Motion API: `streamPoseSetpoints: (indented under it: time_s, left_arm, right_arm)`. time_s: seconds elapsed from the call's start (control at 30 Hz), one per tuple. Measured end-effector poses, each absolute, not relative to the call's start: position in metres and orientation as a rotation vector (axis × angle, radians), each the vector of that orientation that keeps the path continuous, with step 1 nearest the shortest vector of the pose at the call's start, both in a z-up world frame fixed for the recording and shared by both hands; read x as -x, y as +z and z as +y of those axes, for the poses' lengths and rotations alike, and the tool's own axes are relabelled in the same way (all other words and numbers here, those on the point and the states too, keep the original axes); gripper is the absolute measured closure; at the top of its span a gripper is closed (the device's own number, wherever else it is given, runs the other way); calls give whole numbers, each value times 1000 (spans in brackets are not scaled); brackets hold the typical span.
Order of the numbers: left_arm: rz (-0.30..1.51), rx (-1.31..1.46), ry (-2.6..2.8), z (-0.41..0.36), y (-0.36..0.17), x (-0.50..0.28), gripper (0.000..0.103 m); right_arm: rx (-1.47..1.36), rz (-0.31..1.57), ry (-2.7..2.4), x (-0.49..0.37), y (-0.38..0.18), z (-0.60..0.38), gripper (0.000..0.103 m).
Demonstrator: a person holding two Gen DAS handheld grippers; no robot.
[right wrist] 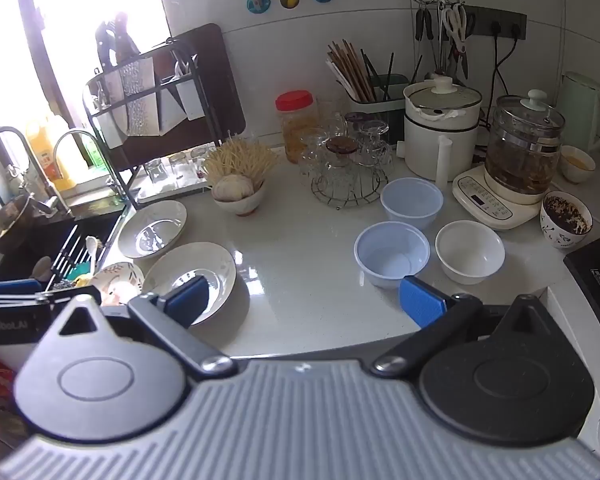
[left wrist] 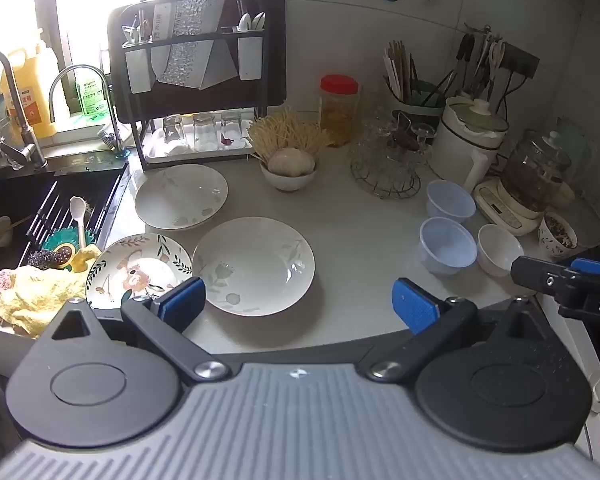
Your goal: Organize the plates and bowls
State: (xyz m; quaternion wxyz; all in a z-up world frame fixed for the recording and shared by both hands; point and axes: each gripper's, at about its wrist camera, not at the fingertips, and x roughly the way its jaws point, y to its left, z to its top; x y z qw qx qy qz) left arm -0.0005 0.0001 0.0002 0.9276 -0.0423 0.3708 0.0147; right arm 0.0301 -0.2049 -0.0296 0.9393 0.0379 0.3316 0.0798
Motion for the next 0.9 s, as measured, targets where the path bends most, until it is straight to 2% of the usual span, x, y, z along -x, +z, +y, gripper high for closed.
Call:
streamPoseSetpoints:
  time_s: [0.9]
  left_arm:
    - [764,90,27,5,-1,2,2]
  right_arm:
    - [-80,644,123,-23,-31,-203,0]
